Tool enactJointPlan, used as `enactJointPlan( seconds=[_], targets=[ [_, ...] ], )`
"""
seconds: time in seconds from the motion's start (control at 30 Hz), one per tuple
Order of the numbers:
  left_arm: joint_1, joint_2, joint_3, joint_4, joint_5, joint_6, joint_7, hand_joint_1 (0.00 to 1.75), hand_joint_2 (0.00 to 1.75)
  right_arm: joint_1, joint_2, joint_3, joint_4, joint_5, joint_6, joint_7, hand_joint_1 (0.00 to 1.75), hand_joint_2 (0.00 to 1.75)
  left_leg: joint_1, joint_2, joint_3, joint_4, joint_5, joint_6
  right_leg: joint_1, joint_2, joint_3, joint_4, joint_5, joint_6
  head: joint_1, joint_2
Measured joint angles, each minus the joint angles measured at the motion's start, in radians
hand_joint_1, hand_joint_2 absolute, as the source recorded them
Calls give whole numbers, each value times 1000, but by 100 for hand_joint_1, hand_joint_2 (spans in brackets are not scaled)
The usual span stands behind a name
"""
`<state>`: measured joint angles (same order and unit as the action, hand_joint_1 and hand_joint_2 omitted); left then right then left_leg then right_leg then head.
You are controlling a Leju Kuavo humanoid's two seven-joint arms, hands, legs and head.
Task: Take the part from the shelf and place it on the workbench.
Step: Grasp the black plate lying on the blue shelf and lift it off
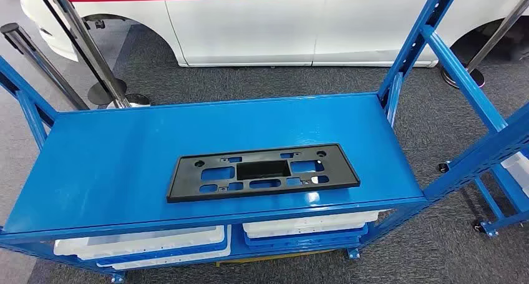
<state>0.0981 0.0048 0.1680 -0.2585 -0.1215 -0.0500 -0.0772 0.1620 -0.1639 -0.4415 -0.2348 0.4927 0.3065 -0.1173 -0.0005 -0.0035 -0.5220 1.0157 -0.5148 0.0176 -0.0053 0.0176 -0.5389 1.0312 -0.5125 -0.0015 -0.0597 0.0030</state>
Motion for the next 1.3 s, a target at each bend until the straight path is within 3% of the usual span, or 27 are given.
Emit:
enactJointPlan(
  seconds=[0.1, 0.2, 0.27, 0.37, 0.43, 0.53, 0.6, 0.7, 0.83, 1.0, 1.3],
  targets=[
    [-10, 4, 26, 25, -13, -7, -8, 0, 0, 1, -22, -63, 33, 50, 29, -9, 0, 0, 0, 0, 1, 0, -1, 0, 0, 0, 0, 0, -1, 1, 0, 0],
    [-28, 9, 100, 82, -70, -43, -45, 0, 0, 6, -43, -254, 80, 219, 90, -53, 0, 0, 0, -2, 2, 0, -1, 1, 0, -1, 3, 0, -2, 2, 0, 0],
    [-32, 4, 148, 113, -85, -63, -97, 0, 0, 15, 9, -398, -28, 339, 51, -170, 0, 0, 2, -3, -2, -1, 0, 0, 2, -2, 3, 0, 0, 2, 2, 0],
    [-39, -12, 209, 161, -43, -73, -175, 0, 0, -14, 125, -580, -422, 248, -44, -436, 0, 0, -4, 7, -2, -1, 0, 2, -5, 7, -4, 2, 2, 5, 3, 0],
    [-42, -16, 229, 182, -26, -93, -192, 0, 0, -49, 136, -712, -664, 169, 107, -475, 0, 0, -11, 3, 3, -2, 1, 6, -11, 3, -1, 5, -2, 11, 3, 0],
    [-36, -17, 240, 202, 2, -111, -193, 0, 0, -87, 138, -882, -987, 169, 445, -494, 0, 0, -11, -10, 3, 0, 2, 8, -11, -10, 4, 5, -5, 13, 4, 0],
    [-32, -17, 245, 213, 23, -113, -191, 0, 0, -102, 188, -933, -1214, 175, 594, -534, 0, 0, -10, -11, 3, 0, 2, 8, -10, -11, 4, 4, -5, 13, 4, 0],
    [-35, -17, 247, 222, 64, -80, -202, 0, 0, -99, 304, -942, -1499, 168, 665, -571, 0, 0, -10, -12, 6, -1, 2, 8, -10, -11, 3, 5, -6, 12, 3, 0],
    [-54, -17, 247, 226, 134, -2, -216, 0, 0, -36, 389, -863, -1733, 142, 582, -582, 0, 0, -8, -12, 6, -2, 1, 7, -8, -11, 3, 6, -7, 11, 4, 0],
    [-77, -21, 246, 230, 171, 36, -204, 0, 0, 52, 423, -723, -1859, 130, 496, -583, 0, 0, -8, -12, 7, -2, 1, 7, -8, -11, 4, 5, -7, 10, 4, 0],
    [-85, -26, 244, 233, 195, 46, -204, 0, 0, 129, 431, -614, -1935, 109, 464, -579, 0, 0, -8, -11, 7, -2, 1, 7, -8, -11, 4, 4, -7, 11, 4, 0]
  ],
)
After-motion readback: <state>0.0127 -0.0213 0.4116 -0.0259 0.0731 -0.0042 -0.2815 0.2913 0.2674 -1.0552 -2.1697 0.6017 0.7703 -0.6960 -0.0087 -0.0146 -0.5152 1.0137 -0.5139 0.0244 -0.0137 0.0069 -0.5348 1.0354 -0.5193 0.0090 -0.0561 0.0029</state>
